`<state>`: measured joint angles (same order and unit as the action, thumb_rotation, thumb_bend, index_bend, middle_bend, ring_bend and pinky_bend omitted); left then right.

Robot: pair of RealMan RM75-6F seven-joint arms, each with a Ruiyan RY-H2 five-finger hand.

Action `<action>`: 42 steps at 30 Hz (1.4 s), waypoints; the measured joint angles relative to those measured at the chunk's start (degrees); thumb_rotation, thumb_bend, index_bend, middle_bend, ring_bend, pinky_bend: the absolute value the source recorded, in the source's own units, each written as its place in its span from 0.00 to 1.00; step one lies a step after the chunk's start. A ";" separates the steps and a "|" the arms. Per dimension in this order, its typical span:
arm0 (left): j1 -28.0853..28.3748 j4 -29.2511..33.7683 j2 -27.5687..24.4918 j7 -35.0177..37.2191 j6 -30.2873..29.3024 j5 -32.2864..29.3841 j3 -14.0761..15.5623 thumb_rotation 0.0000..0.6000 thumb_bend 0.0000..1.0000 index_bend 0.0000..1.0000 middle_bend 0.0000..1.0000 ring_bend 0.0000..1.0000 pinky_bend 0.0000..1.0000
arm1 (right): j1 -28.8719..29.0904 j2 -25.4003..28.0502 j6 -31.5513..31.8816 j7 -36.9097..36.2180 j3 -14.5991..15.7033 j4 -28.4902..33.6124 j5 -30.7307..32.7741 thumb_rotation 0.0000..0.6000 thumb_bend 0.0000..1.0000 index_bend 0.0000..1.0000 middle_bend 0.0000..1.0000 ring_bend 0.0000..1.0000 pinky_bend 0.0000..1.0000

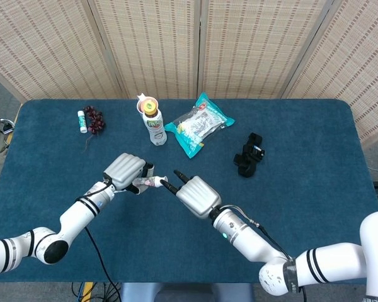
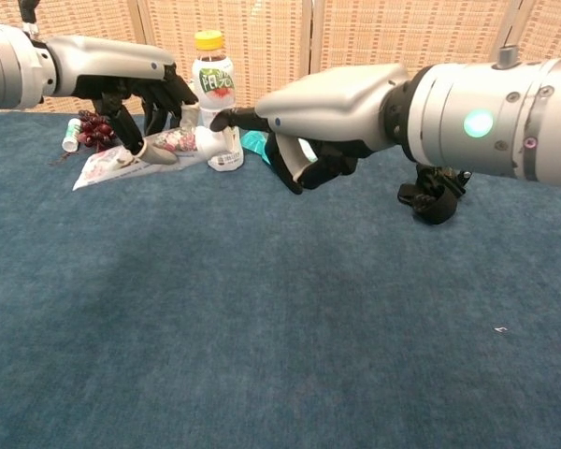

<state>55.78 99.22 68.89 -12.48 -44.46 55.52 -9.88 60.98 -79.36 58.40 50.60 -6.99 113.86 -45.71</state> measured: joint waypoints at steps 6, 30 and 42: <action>0.19 0.05 0.42 -0.54 -0.39 -0.18 0.11 1.00 0.45 0.60 0.67 0.55 0.40 | 0.96 -0.63 0.23 -0.27 0.12 -0.36 0.93 1.00 1.00 0.02 0.59 0.43 0.50; -0.78 0.26 -1.02 2.13 -0.20 1.77 -0.08 1.00 0.45 0.62 0.69 0.56 0.40 | 2.98 0.29 1.38 0.54 2.64 -0.19 5.07 1.00 1.00 0.02 0.59 0.43 0.50; -0.97 0.34 -1.37 2.98 0.03 2.51 -0.25 1.00 0.45 0.63 0.69 0.56 0.40 | 2.98 0.43 1.38 -0.62 3.47 -0.87 5.46 1.00 1.00 0.02 0.59 0.43 0.50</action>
<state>54.81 99.56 67.52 -9.50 -44.43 58.02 -10.13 63.96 -78.92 59.78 49.98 -3.52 112.99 -40.25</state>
